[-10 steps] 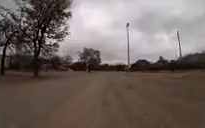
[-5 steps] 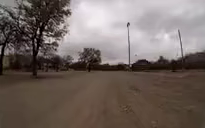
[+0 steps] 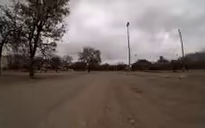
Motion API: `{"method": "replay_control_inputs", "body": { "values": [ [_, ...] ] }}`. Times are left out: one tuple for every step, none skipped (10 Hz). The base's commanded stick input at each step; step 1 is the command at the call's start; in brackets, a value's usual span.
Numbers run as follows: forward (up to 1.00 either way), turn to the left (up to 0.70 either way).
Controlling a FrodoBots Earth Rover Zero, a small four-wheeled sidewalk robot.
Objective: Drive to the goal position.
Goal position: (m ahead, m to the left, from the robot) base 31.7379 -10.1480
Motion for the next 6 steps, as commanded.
{"method": "replay_control_inputs", "body": {
  "values": [
    [0.7, -0.01],
    [0.7, -0.01],
    [0.7, -0.01],
    [0.7, -0.01],
    [0.7, -0.01],
    [0.7, -0.01]
  ]
}}
